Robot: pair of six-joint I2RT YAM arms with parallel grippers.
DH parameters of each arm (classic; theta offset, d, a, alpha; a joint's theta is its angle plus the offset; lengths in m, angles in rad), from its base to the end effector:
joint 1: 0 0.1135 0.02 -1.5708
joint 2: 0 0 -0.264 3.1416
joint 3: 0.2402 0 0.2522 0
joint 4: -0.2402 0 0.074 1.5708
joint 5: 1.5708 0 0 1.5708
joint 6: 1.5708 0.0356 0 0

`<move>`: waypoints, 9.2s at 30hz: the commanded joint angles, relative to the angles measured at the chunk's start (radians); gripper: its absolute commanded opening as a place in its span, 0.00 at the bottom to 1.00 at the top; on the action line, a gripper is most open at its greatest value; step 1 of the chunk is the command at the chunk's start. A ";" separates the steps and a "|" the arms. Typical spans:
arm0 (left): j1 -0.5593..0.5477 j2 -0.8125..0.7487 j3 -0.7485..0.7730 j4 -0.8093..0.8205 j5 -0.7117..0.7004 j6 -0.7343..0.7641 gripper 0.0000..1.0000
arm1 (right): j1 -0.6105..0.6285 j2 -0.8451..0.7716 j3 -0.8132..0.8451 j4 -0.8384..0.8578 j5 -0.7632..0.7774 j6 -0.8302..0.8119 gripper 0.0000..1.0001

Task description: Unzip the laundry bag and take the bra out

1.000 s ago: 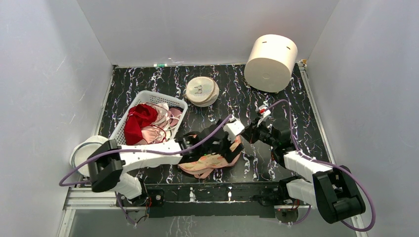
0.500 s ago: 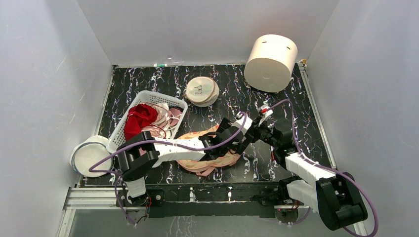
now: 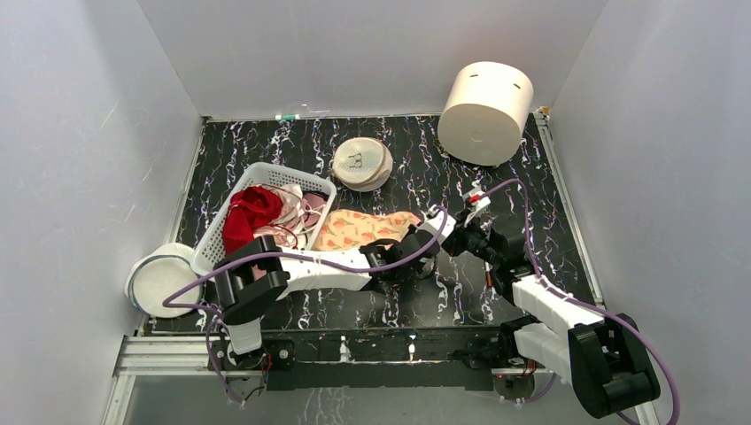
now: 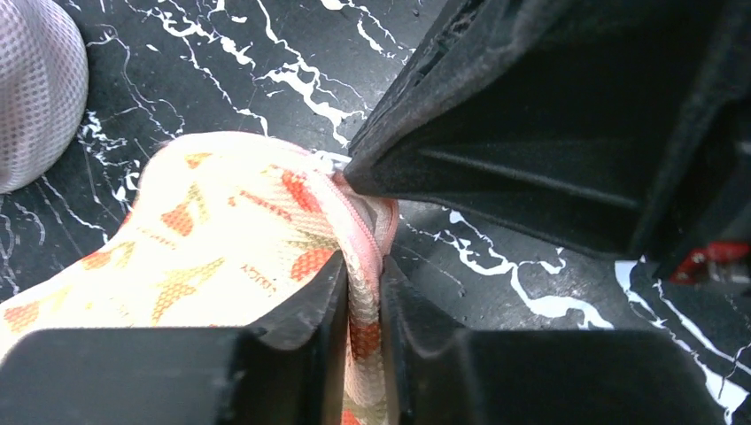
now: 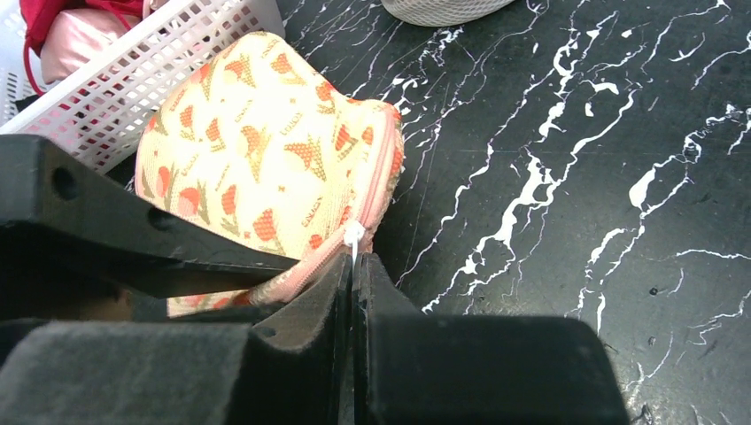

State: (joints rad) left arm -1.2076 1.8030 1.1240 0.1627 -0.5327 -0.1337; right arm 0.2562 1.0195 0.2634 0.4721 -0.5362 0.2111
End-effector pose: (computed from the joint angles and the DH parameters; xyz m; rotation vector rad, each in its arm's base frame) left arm 0.1590 -0.3676 0.2116 0.7491 1.8787 -0.2959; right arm 0.1903 0.0687 0.1847 -0.4238 1.8456 0.8177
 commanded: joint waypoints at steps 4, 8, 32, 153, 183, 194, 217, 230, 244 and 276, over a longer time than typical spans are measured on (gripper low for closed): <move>0.005 -0.159 -0.065 -0.061 0.022 0.027 0.00 | 0.004 -0.001 -0.005 0.028 0.057 -0.002 0.00; 0.005 -0.231 -0.112 -0.079 0.056 0.014 0.00 | 0.002 0.001 -0.001 0.017 0.100 -0.004 0.00; 0.005 -0.592 -0.387 0.116 0.352 0.087 0.00 | -0.004 0.277 0.007 0.310 -0.019 0.152 0.00; 0.650 -0.853 -0.356 0.229 -0.124 0.222 0.98 | 0.977 0.778 0.926 -0.757 1.193 -0.113 0.16; 0.650 -0.829 -0.340 0.188 -0.069 0.163 0.98 | 0.124 0.451 0.828 -0.728 0.537 -0.068 0.00; 0.650 -0.853 -0.342 0.186 -0.054 0.151 0.98 | 0.106 0.491 0.788 -0.824 0.905 -0.100 0.00; 0.642 -0.805 -0.337 0.156 0.045 0.107 0.98 | 0.126 0.218 0.546 -0.711 0.285 0.033 0.77; 0.562 -0.661 -0.281 0.077 0.345 0.072 0.99 | -0.008 0.300 0.328 -0.513 0.399 0.169 0.90; 0.420 -0.583 -0.278 -0.117 0.881 -0.175 0.98 | -0.010 0.230 0.275 -0.443 0.301 0.120 0.93; 0.116 -0.157 -0.012 -0.463 0.563 -0.075 0.44 | -0.009 0.198 0.094 -0.129 0.239 0.126 0.92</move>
State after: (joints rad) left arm -1.0786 1.6215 1.0668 -0.2977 0.0257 -0.2142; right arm 0.2478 1.2404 0.3649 0.2577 -0.2981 0.3393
